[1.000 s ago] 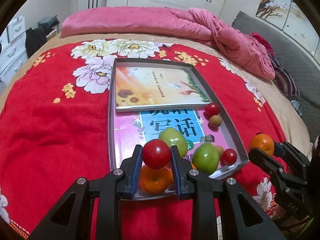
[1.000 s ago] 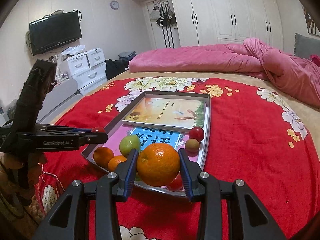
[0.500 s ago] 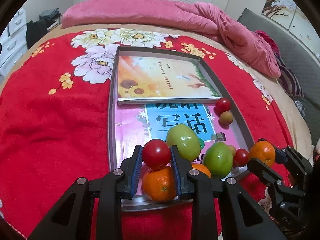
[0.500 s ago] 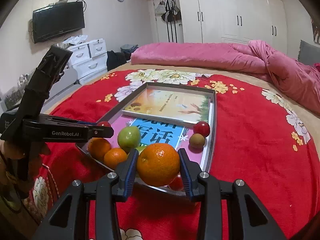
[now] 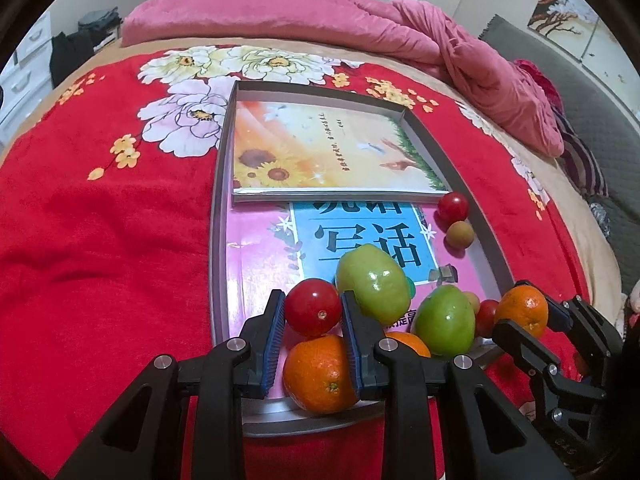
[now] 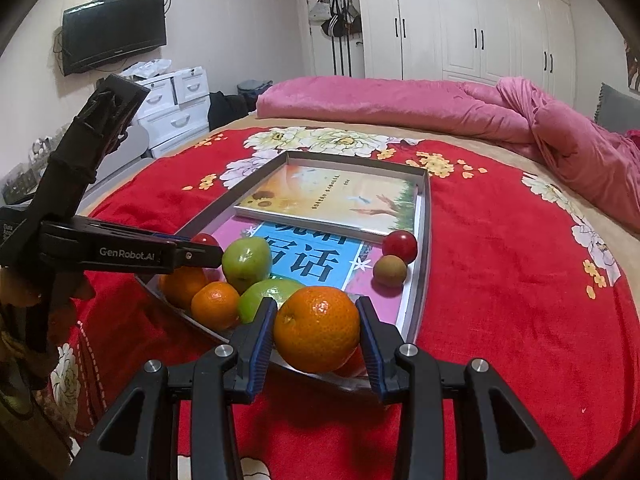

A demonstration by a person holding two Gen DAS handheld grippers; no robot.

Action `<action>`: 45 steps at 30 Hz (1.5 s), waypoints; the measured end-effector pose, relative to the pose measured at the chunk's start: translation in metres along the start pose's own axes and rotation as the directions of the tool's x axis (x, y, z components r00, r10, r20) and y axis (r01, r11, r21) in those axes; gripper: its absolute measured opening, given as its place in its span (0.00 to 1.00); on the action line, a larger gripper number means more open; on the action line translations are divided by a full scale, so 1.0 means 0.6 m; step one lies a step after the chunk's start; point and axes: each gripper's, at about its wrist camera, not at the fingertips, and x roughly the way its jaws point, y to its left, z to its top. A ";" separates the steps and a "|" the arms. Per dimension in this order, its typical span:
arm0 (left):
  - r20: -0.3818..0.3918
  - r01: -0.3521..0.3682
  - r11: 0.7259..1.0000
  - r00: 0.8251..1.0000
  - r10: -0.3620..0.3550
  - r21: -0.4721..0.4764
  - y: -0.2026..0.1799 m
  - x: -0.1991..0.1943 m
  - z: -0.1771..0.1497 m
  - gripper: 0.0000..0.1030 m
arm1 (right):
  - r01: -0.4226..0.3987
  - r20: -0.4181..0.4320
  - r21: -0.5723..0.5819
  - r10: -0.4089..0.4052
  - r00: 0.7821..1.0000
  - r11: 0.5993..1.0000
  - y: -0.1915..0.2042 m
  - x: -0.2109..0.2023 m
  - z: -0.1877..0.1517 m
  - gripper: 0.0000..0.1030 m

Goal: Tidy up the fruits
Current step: 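Lift and carry the tomato and orange over the tray with both tools, then open the left tool to set the tomato down while the right tool releases the orange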

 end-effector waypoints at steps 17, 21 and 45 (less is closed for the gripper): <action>-0.005 -0.007 1.000 1.000 0.007 0.011 0.000 0.004 -0.002 0.28 | -0.008 -0.020 -0.026 0.008 1.000 1.000 0.010 0.019 -0.005 0.40; -0.007 -0.010 1.000 1.000 0.011 0.013 -0.002 0.003 -0.002 0.28 | -0.019 -0.017 -0.008 0.018 1.000 1.000 0.004 0.017 -0.006 0.40; -0.019 -0.004 1.000 1.000 0.004 0.003 0.002 0.000 -0.004 0.33 | -0.019 0.035 -0.083 0.022 0.999 0.996 0.030 -0.015 -0.015 0.57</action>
